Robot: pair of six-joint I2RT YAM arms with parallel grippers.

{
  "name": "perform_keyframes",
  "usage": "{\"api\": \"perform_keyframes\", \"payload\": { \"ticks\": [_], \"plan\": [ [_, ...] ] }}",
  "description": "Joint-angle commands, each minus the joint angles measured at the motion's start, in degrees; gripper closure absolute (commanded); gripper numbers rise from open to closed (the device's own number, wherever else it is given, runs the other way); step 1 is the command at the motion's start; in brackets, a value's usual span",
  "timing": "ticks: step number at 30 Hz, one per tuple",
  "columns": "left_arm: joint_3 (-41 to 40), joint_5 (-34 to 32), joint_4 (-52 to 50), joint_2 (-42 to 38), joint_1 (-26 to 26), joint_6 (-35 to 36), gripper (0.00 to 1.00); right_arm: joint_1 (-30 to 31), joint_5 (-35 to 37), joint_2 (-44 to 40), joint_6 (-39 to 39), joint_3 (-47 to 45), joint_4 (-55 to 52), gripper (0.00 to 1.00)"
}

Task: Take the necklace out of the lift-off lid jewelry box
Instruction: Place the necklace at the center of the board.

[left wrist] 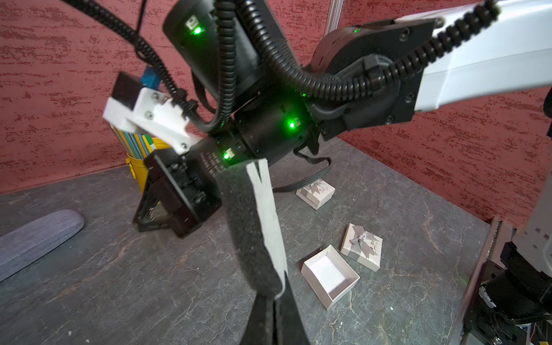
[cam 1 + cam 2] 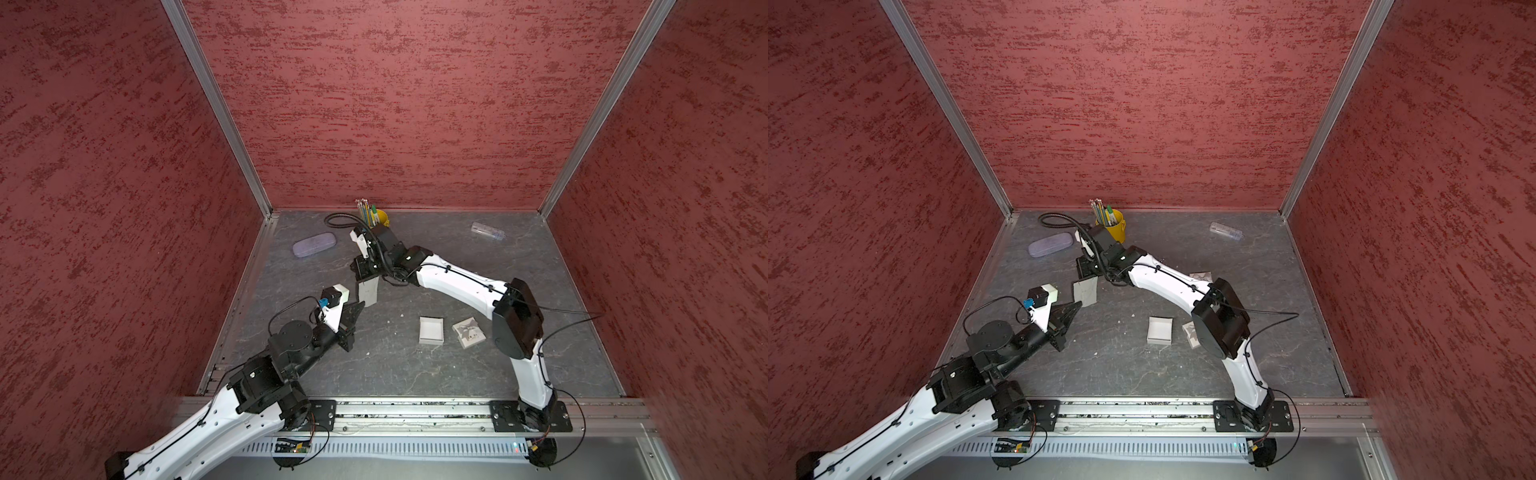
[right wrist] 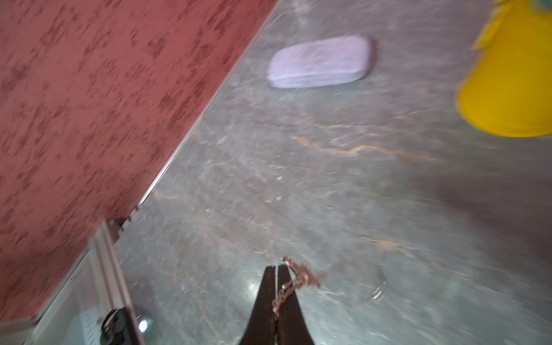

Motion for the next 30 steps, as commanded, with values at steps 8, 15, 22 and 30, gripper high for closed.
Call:
{"api": "perform_keyframes", "payload": {
  "ticks": [8,15,22,30],
  "plan": [
    [-3.37,0.01,1.52,0.44,0.05,-3.31,0.97,-1.89,-3.36,3.28,1.69,-4.0,6.07,1.0],
    [-7.39,1.32,5.37,3.24,0.22,-5.54,0.97,-7.45,-2.74,0.89,2.03,-16.51,10.61,1.0],
    [-8.31,3.5,7.9,6.45,0.65,-7.07,0.98,-12.32,1.42,-2.59,-0.45,-24.53,9.19,0.88],
    [-7.35,7.16,11.43,8.93,2.42,-10.84,0.98,-14.99,8.76,-14.09,-3.17,-30.19,5.83,0.6]
  ]
}}
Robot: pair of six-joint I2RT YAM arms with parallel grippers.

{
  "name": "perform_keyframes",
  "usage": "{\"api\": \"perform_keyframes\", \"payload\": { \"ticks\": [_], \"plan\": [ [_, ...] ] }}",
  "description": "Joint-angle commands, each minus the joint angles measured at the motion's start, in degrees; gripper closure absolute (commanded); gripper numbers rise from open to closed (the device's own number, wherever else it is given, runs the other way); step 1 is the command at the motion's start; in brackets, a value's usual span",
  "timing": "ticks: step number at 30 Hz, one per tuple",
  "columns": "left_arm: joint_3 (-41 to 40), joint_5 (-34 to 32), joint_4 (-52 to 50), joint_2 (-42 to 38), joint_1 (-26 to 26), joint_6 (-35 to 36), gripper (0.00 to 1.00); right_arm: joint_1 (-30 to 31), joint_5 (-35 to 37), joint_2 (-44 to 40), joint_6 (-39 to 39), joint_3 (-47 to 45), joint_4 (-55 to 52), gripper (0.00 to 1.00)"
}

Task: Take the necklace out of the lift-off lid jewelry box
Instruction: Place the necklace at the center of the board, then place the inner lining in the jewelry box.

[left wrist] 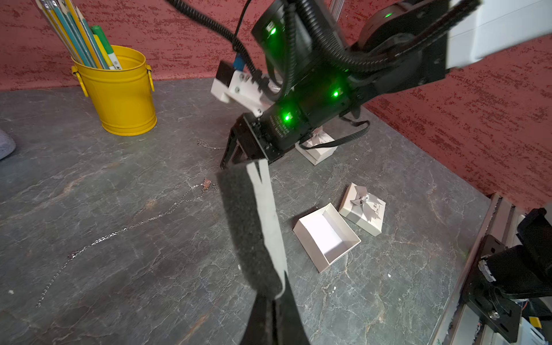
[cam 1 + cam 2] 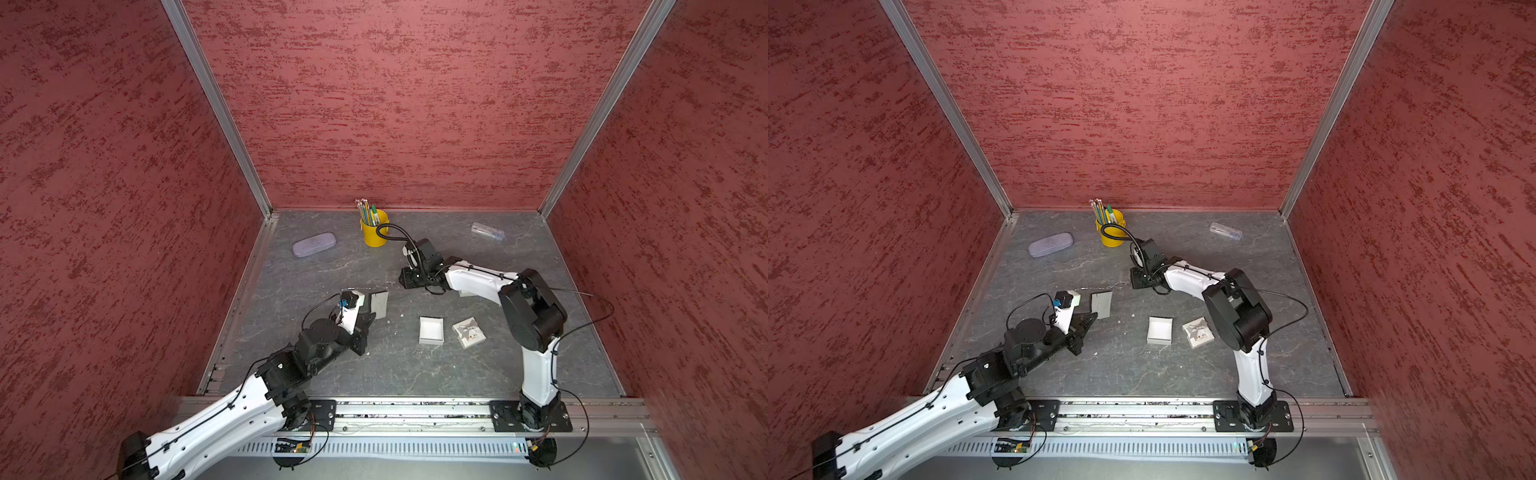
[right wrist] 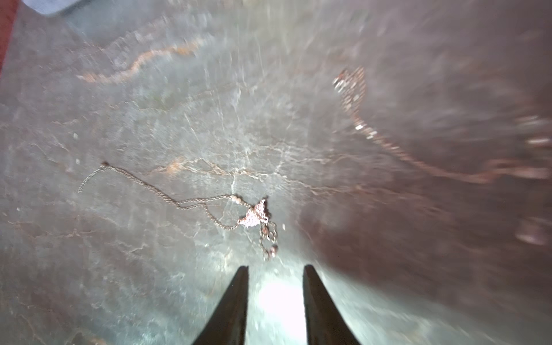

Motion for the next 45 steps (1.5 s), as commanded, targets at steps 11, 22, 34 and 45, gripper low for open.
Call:
{"api": "perform_keyframes", "payload": {
  "ticks": [11,22,34,45],
  "plan": [
    [6.37,25.39,16.16,9.97,12.73,-13.32,0.98,-1.46,-10.31,-38.84,-0.19,-19.64,14.06,0.42],
    [13.91,40.58,30.69,22.05,14.67,-19.72,0.98,-1.62,-28.59,-44.88,10.44,-23.82,21.09,0.28],
    [14.9,41.77,32.78,24.21,14.76,-21.48,0.98,-3.15,-38.1,-44.68,24.67,-28.56,40.12,0.6],
    [14.47,40.8,24.78,24.52,15.01,-19.97,0.57,-3.66,-29.81,-47.36,22.77,-27.96,24.81,0.87]
  ]
}}
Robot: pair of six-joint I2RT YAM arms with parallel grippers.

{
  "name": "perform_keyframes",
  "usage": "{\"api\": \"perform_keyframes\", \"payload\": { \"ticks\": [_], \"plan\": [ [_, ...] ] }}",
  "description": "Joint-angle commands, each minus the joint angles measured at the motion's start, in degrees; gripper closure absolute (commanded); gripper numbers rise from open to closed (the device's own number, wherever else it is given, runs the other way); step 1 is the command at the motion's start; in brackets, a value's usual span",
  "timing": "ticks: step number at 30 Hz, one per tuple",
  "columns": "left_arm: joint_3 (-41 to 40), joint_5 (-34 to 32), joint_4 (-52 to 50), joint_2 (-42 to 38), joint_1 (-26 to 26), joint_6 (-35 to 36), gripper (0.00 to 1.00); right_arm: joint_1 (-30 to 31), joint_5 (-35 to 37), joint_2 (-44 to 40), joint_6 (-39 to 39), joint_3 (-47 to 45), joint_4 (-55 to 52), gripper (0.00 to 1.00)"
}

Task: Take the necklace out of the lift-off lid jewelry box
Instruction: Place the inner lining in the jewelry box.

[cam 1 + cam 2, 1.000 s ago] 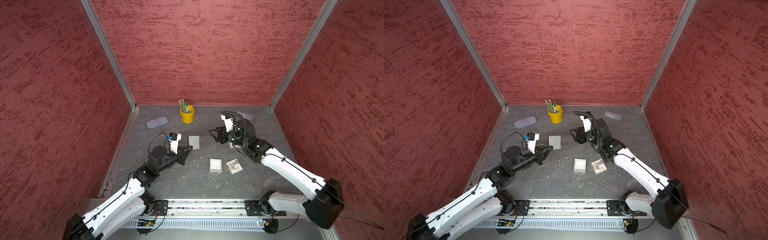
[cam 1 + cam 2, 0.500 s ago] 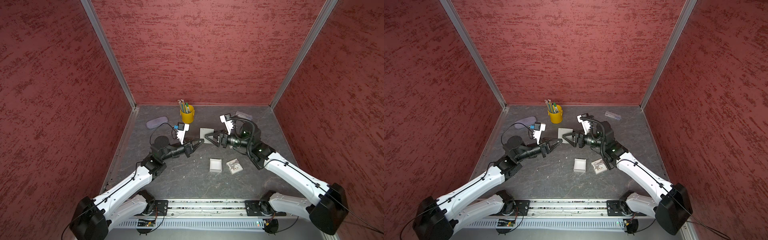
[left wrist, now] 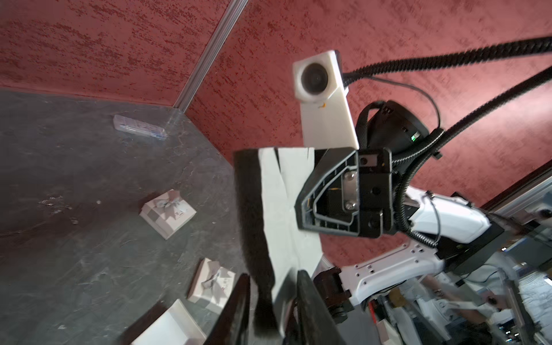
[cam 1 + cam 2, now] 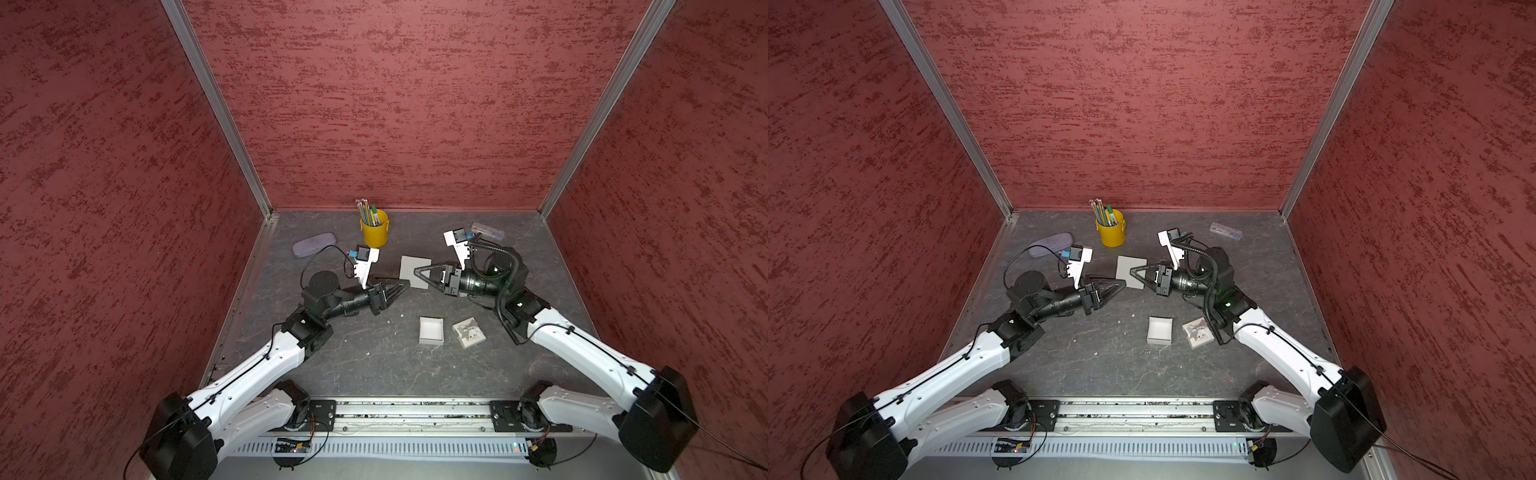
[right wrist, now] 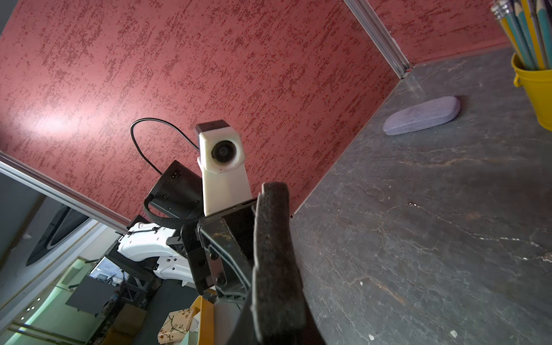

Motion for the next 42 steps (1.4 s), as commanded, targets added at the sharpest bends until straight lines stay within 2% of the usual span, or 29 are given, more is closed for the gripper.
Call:
{"api": "perform_keyframes", "payload": {
  "ticks": [1,5,7,11,16,28,42],
  "plan": [
    [-0.13,-1.0,-5.08,0.25,0.48,1.34,0.52,-0.57,7.09,-1.96,-2.52,0.97,-12.59,0.87],
    [-3.44,-5.86,-8.45,0.41,1.05,0.72,0.48,-0.62,19.49,-3.72,-4.27,-0.75,-28.86,0.87],
    [-5.05,-7.9,-9.42,0.81,1.14,-0.06,0.48,-0.57,22.93,-5.08,-3.49,-2.74,-32.55,0.87],
    [-5.96,-11.22,-12.39,3.17,1.07,-1.82,0.5,-0.01,24.96,-6.28,-0.97,-6.3,-36.09,0.89],
    [-5.53,-12.67,-13.66,9.16,0.65,-5.6,0.54,3.36,29.38,-2.97,-0.52,-7.17,-39.61,0.9],
    [-5.09,-13.98,-8.15,23.0,-4.37,-12.65,0.62,6.4,29.1,4.74,-0.8,-9.05,-34.82,0.9],
    [-4.1,-13.45,-1.26,32.44,-8.03,-17.47,0.65,6.38,24.45,10.62,-1.62,-11.75,-27.38,0.91]
  ]
}}
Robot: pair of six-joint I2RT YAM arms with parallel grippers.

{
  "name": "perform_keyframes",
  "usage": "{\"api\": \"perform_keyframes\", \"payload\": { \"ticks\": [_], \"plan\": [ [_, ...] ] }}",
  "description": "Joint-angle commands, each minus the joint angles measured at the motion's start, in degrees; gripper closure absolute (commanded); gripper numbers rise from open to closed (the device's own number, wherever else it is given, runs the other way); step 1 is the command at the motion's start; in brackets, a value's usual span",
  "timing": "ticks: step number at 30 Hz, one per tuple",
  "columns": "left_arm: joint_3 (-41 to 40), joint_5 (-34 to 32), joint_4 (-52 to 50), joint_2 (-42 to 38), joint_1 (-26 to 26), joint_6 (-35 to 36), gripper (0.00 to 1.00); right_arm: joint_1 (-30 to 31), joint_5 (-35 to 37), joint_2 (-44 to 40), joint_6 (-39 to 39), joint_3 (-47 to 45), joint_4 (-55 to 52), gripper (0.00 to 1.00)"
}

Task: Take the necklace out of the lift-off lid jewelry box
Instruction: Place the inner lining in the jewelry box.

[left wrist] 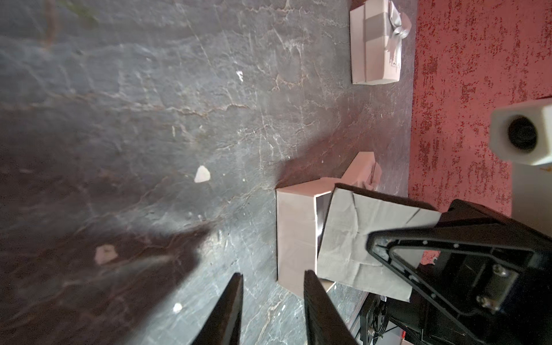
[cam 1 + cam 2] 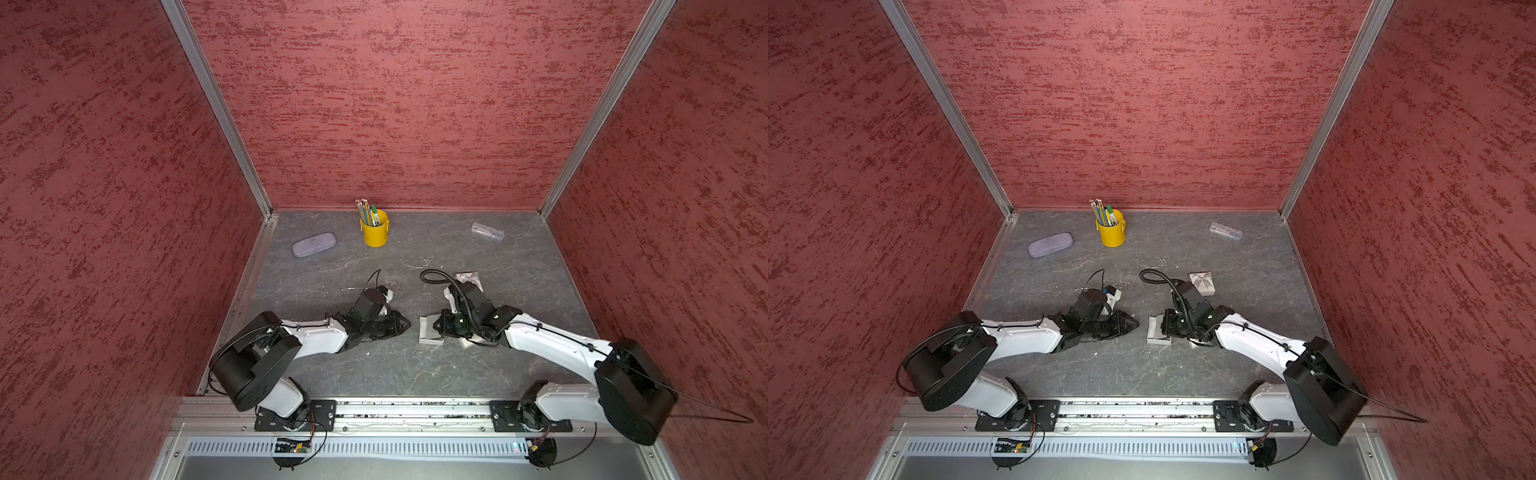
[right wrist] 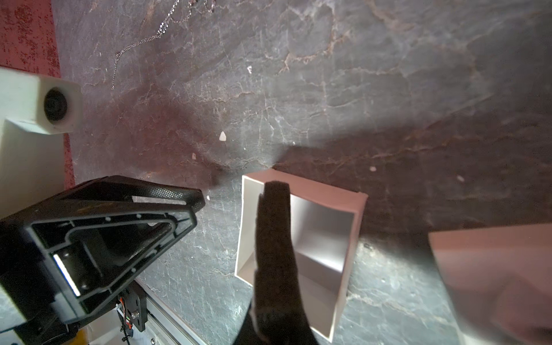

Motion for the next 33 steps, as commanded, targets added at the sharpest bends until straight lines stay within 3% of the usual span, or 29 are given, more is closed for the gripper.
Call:
{"api": "perform_keyframes", "payload": {
  "ticks": [1,10,19,23,33],
  "plan": [
    [1.1,-0.28,4.35,1.74,-0.73,-2.08,0.65,0.28,-2.06,1.59,-0.16,-0.94,4.85,0.91],
    [-1.15,-3.05,5.3,1.69,-2.45,-7.59,0.66,0.32,-9.95,7.55,-1.81,-0.6,12.88,0.92],
    [-5.09,-8.79,-1.55,-7.75,-3.21,-9.28,0.69,3.06,-13.36,13.63,0.76,0.58,20.96,0.91],
    [-5.8,-10.68,-4.23,-10.74,-4.36,-9.77,0.69,3.84,-9.83,14.22,1.04,2.84,18.14,0.63],
    [-6.6,-12.72,-5.6,-12.98,-4.64,-10.22,0.69,4.82,-1.48,11.61,-2.49,9.47,4.08,0.48]
  ]
}}
